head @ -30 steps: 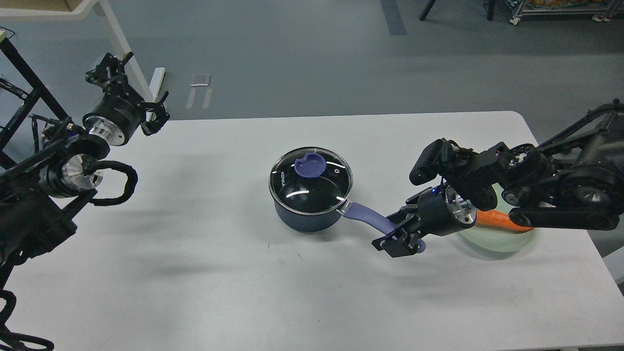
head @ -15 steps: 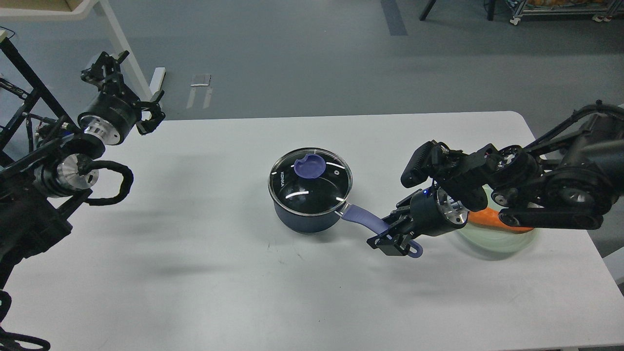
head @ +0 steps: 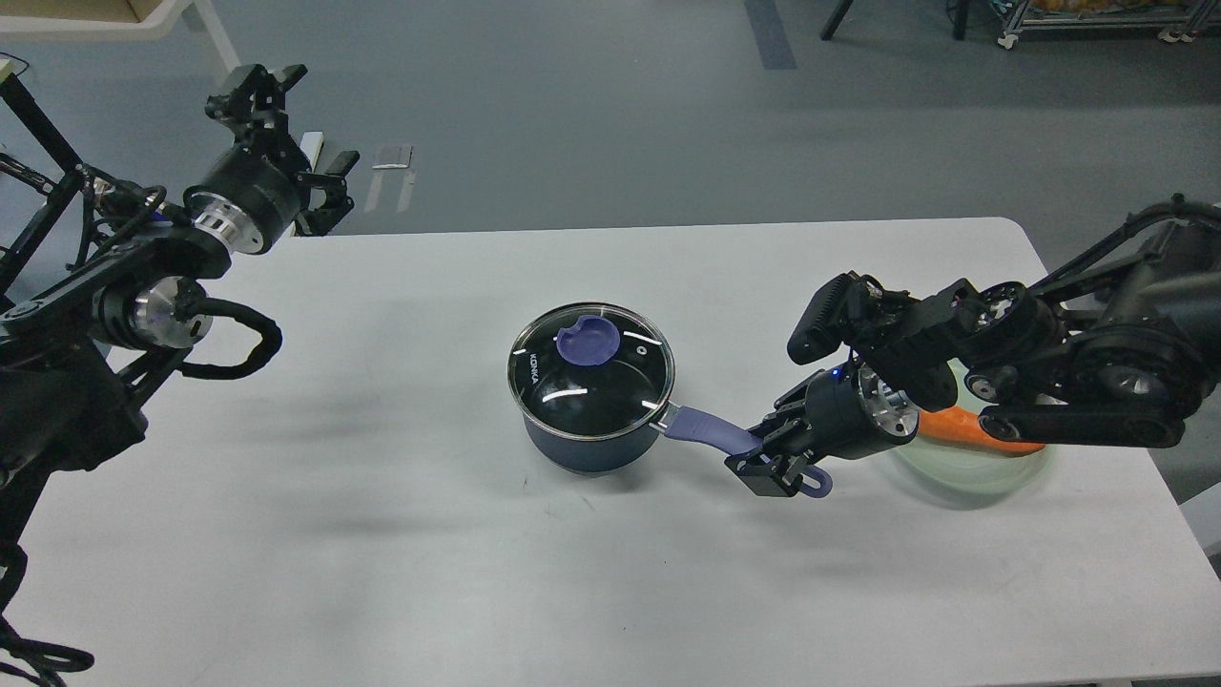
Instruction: Open pot lid
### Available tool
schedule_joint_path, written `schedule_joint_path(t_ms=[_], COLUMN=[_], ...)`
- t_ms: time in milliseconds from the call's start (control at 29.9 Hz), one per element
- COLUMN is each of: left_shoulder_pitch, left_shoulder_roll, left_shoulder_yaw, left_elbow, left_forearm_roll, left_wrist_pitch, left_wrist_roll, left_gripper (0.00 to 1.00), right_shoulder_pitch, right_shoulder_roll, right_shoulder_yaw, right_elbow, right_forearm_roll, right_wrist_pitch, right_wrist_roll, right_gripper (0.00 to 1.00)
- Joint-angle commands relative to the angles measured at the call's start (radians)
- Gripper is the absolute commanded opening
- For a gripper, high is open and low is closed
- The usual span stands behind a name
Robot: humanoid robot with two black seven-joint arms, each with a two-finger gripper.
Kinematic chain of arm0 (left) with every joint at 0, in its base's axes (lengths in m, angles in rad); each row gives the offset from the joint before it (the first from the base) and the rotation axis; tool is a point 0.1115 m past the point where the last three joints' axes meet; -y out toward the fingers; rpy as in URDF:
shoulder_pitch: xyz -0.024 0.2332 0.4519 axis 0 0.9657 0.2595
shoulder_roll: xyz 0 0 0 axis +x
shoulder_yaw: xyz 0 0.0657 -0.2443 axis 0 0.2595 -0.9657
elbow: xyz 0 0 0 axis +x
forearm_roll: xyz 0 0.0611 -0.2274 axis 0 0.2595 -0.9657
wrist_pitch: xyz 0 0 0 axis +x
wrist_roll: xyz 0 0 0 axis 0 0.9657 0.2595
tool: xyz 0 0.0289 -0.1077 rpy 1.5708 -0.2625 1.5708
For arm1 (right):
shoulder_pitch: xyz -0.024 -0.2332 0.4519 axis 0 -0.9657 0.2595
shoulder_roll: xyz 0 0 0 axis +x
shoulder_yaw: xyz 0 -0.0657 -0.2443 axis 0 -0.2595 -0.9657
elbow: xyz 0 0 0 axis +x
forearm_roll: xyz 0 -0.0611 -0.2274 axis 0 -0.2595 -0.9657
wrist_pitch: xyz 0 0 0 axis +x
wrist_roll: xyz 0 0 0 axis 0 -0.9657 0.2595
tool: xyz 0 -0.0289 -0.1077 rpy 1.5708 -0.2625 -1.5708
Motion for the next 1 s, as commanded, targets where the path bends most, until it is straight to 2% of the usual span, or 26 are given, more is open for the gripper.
schedule_joint_path(t_ms=[0, 167, 368, 535, 602, 803, 970], left_shoulder_pitch=[-0.052, -0.069, -0.068, -0.065, -0.069, -0.075, -0.074], left_shoulder_roll=[0.003, -0.02, -0.08, -0.123, -0.124, -0.123, -0.124], left_shoulder_yaw=[0.086, 0.105, 0.108, 0.137, 0.187, 0.381, 0.427], left_elbow=[-0.068, -0.176, -0.297, -0.322, -0.322, -0.311, -0.294], left_forearm_roll=[0.156, 0.472, 1.039, 1.349, 1.417, 1.493, 1.496], left_wrist_pitch=[0.001, 0.032, 0.121, 0.156, 0.179, 0.336, 0.388], left_wrist_roll=[-0.006, -0.011, -0.012, -0.012, -0.012, -0.014, -0.011], left_gripper=[1.0, 0.99, 0.99, 0.99, 0.99, 0.93, 0.93], right_shoulder_pitch=[0.001, -0.002, -0.004, -0.004, -0.004, -0.007, -0.007], right_shoulder_roll=[0.0, -0.003, -0.011, -0.012, -0.012, -0.009, -0.003], right_shoulder_yaw=[0.0, -0.002, -0.002, -0.002, -0.002, -0.002, -0.002], right_elbow=[0.001, -0.001, -0.001, -0.002, -0.002, -0.007, -0.022], right_forearm_roll=[-0.006, -0.006, -0.006, -0.006, -0.006, -0.006, -0.006], right_wrist_pitch=[0.0, 0.002, 0.002, 0.002, 0.002, 0.002, 0.002], right_wrist_roll=[0.002, 0.0, 0.0, 0.002, 0.002, 0.0, 0.002], right_gripper=[0.22, 0.22, 0.22, 0.22, 0.22, 0.22, 0.22])
